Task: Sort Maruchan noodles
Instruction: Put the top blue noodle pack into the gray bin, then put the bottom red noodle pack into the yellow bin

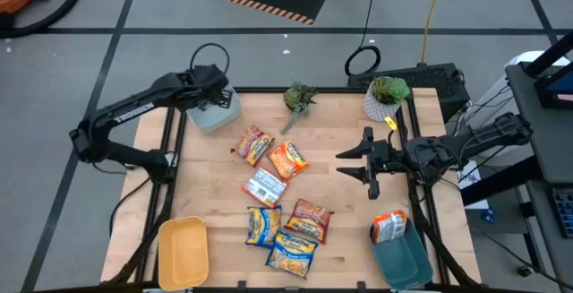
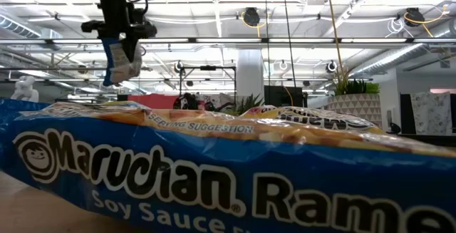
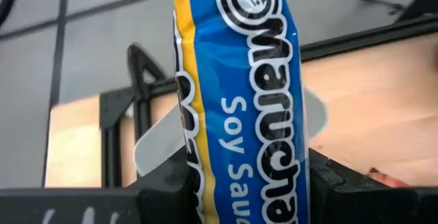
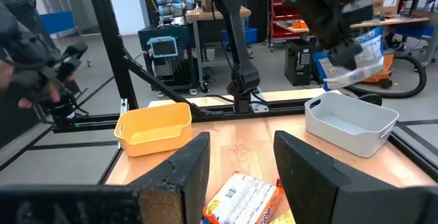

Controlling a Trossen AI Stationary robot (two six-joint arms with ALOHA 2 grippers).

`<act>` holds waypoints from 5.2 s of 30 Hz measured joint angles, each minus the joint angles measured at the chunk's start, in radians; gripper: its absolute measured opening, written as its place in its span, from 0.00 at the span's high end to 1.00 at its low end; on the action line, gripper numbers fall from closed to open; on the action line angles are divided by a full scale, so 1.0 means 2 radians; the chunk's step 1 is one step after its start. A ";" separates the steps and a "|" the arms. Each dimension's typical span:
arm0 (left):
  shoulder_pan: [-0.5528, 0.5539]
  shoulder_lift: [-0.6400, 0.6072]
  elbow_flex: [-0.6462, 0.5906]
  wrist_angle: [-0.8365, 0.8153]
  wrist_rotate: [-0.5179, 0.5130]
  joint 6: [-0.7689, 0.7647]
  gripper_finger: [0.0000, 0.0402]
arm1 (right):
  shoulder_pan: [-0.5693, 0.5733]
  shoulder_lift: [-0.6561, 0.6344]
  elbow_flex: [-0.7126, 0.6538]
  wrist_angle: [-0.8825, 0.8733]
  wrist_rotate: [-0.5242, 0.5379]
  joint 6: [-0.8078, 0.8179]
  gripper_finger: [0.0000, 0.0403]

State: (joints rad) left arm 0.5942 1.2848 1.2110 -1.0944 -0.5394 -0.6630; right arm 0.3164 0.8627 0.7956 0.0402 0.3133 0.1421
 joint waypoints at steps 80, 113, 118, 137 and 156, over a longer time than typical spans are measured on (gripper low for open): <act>0.068 0.018 -0.103 -0.056 -0.058 -0.043 0.36 | 0.049 0.000 -0.008 0.000 0.014 0.045 0.62; -0.004 0.019 -0.216 0.294 0.121 0.210 0.50 | 0.063 0.000 -0.008 0.019 0.015 0.039 0.61; 0.002 0.019 -0.237 0.299 0.055 0.195 0.50 | 0.063 0.002 -0.008 0.020 0.015 0.041 0.61; 0.002 -0.028 -0.249 0.297 0.077 0.172 0.50 | 0.063 0.010 -0.008 0.026 0.016 0.035 0.61; -0.346 -0.149 -0.243 0.330 0.204 0.098 0.50 | 0.062 0.018 -0.008 0.030 0.028 0.045 0.62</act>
State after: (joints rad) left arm -0.0980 0.9875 0.7254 -0.4344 -0.1320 -0.4660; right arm 0.4397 0.8989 0.7795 0.1009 0.3698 0.2328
